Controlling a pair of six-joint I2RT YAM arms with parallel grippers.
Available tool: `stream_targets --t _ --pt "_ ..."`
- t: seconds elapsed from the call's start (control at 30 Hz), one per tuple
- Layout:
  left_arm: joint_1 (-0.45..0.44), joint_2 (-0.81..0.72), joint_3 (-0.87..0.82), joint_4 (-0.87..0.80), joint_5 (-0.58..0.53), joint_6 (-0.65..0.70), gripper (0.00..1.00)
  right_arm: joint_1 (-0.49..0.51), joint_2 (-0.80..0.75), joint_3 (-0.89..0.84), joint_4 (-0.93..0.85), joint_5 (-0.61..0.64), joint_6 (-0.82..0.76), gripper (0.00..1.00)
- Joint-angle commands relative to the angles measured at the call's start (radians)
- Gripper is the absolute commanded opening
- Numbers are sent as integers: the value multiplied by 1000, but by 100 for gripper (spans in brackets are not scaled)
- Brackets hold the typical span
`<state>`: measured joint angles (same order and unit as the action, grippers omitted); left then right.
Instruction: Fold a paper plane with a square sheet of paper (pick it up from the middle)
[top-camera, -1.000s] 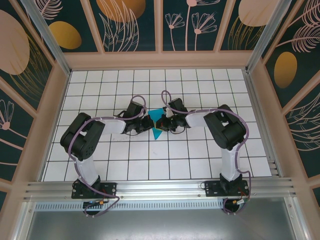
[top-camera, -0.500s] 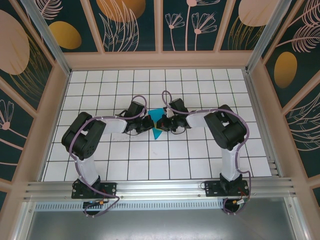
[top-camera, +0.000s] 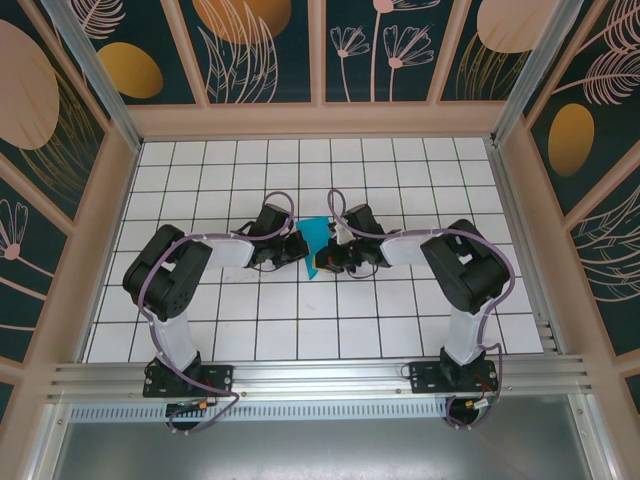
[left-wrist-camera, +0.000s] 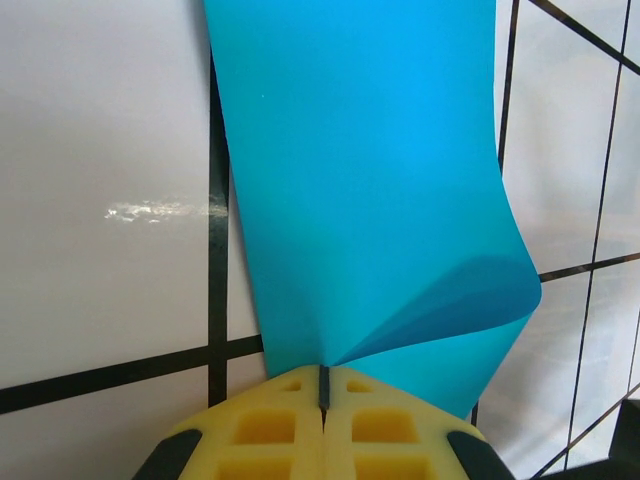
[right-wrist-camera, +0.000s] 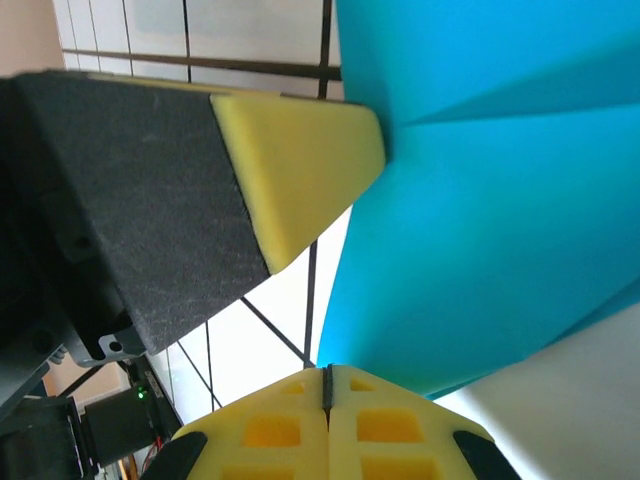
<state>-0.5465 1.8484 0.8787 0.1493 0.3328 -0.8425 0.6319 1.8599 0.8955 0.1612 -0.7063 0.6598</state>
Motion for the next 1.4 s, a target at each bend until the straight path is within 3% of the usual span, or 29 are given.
stream_targets --t 0.0,1.37 --pt "-7 26 -42 -99 -76 0 0 14 4 -9 27 -33 -24 3" --pt "-8 6 -60 -103 -132 -26 0 78 52 17 -139 81 -102 4"
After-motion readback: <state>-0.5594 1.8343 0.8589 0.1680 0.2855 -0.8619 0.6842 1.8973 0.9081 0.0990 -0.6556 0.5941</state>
